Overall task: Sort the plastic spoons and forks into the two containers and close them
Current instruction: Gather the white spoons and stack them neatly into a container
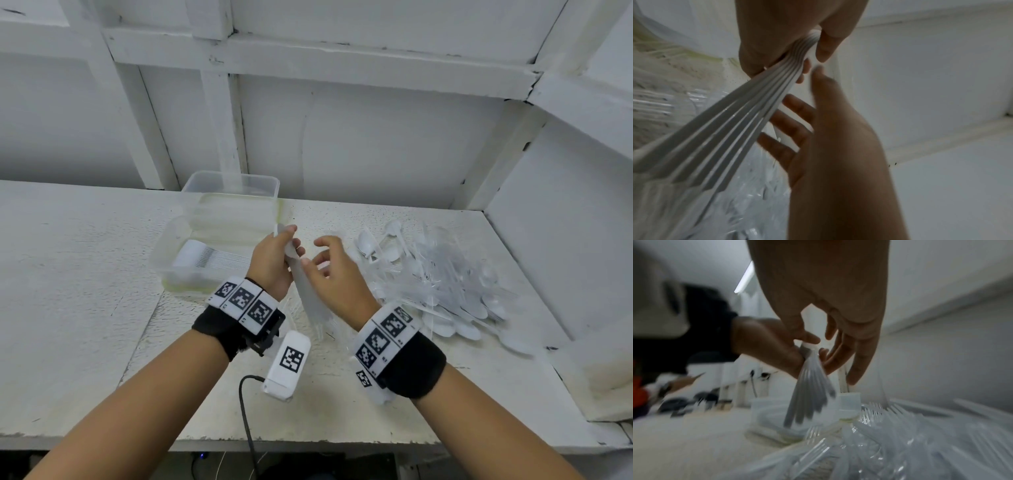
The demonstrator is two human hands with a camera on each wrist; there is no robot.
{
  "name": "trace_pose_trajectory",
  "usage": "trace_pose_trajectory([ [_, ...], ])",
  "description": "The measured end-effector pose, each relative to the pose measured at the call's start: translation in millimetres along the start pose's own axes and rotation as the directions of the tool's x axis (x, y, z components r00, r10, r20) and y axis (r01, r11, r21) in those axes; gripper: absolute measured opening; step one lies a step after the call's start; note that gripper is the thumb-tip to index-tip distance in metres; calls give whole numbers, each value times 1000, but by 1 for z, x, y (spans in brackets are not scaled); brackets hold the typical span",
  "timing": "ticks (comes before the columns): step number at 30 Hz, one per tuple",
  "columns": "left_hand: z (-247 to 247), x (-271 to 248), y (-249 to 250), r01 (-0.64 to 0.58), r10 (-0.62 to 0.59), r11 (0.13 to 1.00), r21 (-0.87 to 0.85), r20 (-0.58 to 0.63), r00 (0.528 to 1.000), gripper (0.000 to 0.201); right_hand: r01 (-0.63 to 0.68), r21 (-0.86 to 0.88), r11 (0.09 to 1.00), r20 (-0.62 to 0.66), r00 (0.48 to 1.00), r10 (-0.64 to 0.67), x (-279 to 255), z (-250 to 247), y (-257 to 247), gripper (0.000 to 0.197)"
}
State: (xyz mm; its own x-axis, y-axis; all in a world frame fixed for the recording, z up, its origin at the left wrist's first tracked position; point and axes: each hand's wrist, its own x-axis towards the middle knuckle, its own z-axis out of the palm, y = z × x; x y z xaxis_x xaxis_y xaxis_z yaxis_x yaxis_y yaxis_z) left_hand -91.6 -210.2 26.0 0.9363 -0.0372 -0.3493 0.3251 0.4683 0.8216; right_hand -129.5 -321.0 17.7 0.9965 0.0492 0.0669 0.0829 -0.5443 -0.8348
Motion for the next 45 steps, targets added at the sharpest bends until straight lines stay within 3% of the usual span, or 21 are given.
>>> trace_pose_trajectory([
  [3,-1,3,10,84,-86,991,-100,-14,996,15,204,-383,901,118,978,-171,-3,13,3,53],
  [7,-5,4,14,136,-134,984,-112,23,991,21,232,-631,740,73,968,-242,3,20,5,50],
  [11,-14,7,16,188,-183,975,-122,48,982,22,262,-659,705,62,953,-297,10,25,7,44],
  [17,-28,10,26,179,-174,982,-59,73,982,37,337,-622,706,167,939,-301,24,28,-1,46],
  [20,-40,13,38,160,-170,983,91,126,977,29,335,-624,706,187,941,-281,38,28,-8,40],
  [24,-65,19,66,111,-160,926,360,111,981,32,305,-529,792,196,952,-235,60,22,-19,37],
  [27,-85,25,91,49,-103,764,643,46,994,29,301,-505,809,225,951,-213,78,21,-28,31],
  [28,-91,29,98,-2,-48,643,766,42,998,26,303,-516,801,246,948,-200,85,22,-31,28],
  [30,-105,39,107,-111,61,299,948,97,993,24,310,-528,791,291,941,-175,97,27,-36,27],
  [32,-117,51,110,-148,84,-36,988,150,985,27,304,-512,803,320,936,-151,107,35,-40,31],
  [34,-127,62,107,-153,66,-216,964,170,983,32,318,-514,797,347,926,-146,115,45,-43,34],
  [39,-141,79,94,-133,-11,-390,911,140,990,39,396,-574,717,437,888,-140,135,74,-42,29],
  [45,-149,86,93,-112,-48,-421,900,101,994,37,415,-609,676,474,874,-110,148,99,-38,30],
])
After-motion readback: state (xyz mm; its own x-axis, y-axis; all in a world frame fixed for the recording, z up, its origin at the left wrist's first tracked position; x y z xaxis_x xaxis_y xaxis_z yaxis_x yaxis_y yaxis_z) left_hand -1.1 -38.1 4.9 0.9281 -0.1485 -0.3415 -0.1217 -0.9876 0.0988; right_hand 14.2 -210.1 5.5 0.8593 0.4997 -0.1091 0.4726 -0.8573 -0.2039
